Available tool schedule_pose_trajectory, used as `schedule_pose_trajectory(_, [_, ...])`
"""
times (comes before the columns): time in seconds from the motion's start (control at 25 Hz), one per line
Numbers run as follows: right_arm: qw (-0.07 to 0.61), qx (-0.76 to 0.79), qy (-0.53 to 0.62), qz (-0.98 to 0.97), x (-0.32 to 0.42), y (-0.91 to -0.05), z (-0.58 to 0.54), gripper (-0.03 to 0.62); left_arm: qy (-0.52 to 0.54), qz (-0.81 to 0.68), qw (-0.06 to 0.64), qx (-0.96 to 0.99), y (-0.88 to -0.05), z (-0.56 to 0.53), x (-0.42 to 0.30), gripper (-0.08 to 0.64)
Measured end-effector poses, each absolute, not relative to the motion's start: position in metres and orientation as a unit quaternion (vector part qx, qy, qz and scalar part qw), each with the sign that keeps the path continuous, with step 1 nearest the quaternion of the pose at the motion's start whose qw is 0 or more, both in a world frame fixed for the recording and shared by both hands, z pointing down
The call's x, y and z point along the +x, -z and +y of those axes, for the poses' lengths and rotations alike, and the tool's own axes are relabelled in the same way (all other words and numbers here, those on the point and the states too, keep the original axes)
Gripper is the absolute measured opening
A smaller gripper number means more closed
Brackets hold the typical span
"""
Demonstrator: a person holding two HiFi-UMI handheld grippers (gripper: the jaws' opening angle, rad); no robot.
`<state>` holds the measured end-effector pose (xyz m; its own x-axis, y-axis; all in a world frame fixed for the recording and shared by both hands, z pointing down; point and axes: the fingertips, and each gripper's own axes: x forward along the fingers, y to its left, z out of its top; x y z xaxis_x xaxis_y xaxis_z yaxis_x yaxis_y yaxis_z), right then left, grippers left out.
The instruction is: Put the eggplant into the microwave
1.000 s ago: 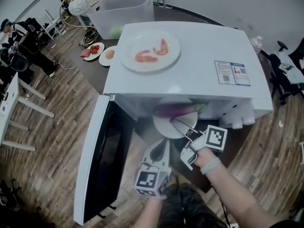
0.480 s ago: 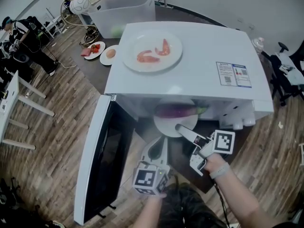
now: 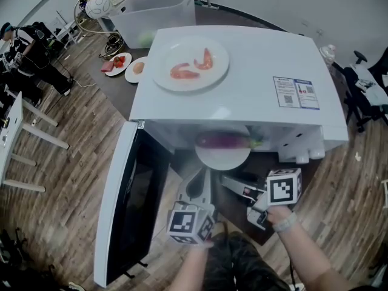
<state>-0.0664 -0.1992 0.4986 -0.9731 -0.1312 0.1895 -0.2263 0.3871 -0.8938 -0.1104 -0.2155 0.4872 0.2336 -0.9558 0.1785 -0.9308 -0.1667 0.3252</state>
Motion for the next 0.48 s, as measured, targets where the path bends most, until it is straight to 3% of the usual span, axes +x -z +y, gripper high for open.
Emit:
schedule_pose_trajectory(0.08, [0.069, 0.13, -0.498, -0.855, -0.063, -0.499, -0.203, 0.01, 0.035, -0.619, 0.187, 0.762, -0.487, -0.217, -0.111, 0.0])
schedule_pose_trajectory(0.12, [0.083, 0.145, -0.466, -0.869, -0.061, -0.498, -0.206, 0.0, 0.036, -0.62, 0.188, 0.761, -0.486, -0.218, -0.111, 0.002])
schedule_pose_trajectory(0.32, [0.18, 0.168, -0.314, -0.917, -0.059, -0.495, -0.209, 0.0, 0.042, -0.622, 0.19, 0.759, -0.485, -0.221, -0.111, 0.0])
schedule_pose_trajectory(0.48, [0.19, 0.17, -0.289, -0.923, -0.064, -0.492, -0.211, 0.0, 0.039, -0.619, 0.191, 0.76, -0.488, -0.225, -0.109, 0.0])
